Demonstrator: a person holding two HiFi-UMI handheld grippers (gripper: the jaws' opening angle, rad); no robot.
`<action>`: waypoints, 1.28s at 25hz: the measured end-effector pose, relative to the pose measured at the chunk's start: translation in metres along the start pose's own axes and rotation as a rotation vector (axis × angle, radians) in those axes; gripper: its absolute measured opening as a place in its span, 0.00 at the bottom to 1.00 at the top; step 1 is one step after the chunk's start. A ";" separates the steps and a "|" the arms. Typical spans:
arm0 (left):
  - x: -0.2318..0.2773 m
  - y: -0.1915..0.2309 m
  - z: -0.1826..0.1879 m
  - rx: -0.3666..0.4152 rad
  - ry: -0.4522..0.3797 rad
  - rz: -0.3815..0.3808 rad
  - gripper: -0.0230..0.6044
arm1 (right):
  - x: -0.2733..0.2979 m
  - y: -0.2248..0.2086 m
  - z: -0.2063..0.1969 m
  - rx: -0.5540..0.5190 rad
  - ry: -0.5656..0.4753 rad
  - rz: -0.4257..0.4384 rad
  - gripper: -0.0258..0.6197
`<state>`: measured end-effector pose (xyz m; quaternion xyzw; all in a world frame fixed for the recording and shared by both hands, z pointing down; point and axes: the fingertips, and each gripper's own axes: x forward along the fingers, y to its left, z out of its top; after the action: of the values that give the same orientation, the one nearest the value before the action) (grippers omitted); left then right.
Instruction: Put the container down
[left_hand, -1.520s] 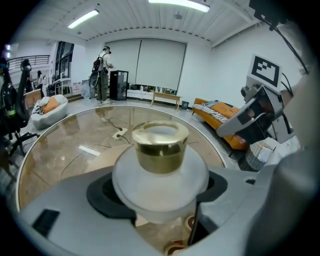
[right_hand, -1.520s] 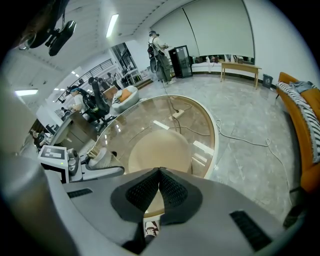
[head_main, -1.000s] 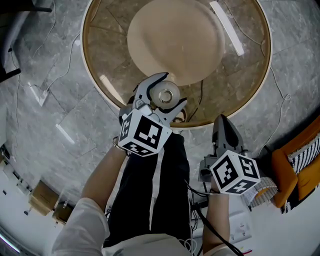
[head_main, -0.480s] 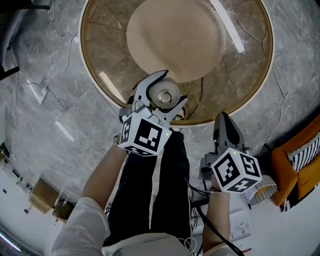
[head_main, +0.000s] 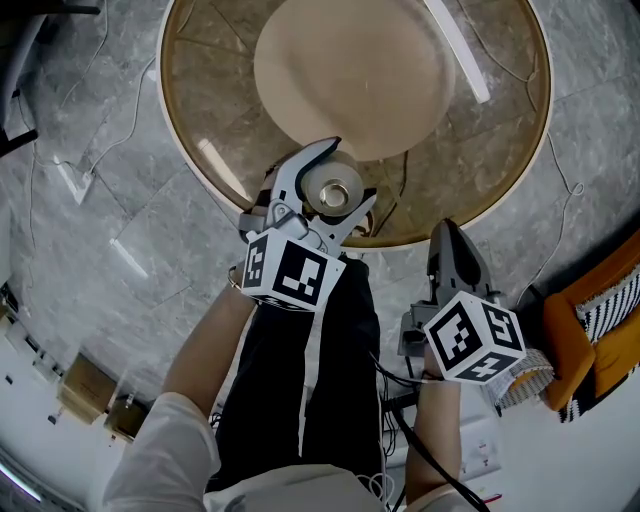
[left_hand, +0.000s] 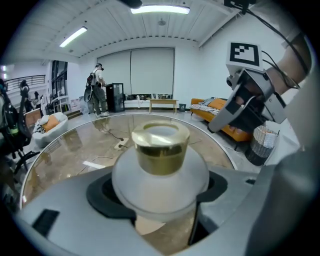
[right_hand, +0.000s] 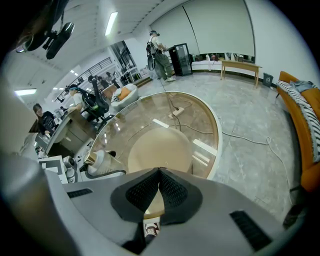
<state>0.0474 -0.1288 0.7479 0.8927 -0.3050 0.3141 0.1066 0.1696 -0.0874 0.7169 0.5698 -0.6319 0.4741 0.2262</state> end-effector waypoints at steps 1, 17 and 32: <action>0.000 0.000 0.000 0.008 -0.003 0.006 0.58 | 0.000 0.001 0.000 -0.001 0.000 0.000 0.08; -0.004 -0.001 0.001 0.006 -0.063 0.001 0.58 | -0.001 0.013 -0.004 -0.017 -0.005 0.009 0.08; -0.036 0.003 0.016 -0.109 -0.099 -0.030 0.64 | -0.023 0.036 0.003 -0.057 -0.035 0.020 0.08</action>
<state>0.0314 -0.1202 0.7123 0.9045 -0.3132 0.2508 0.1443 0.1422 -0.0818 0.6837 0.5649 -0.6547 0.4481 0.2267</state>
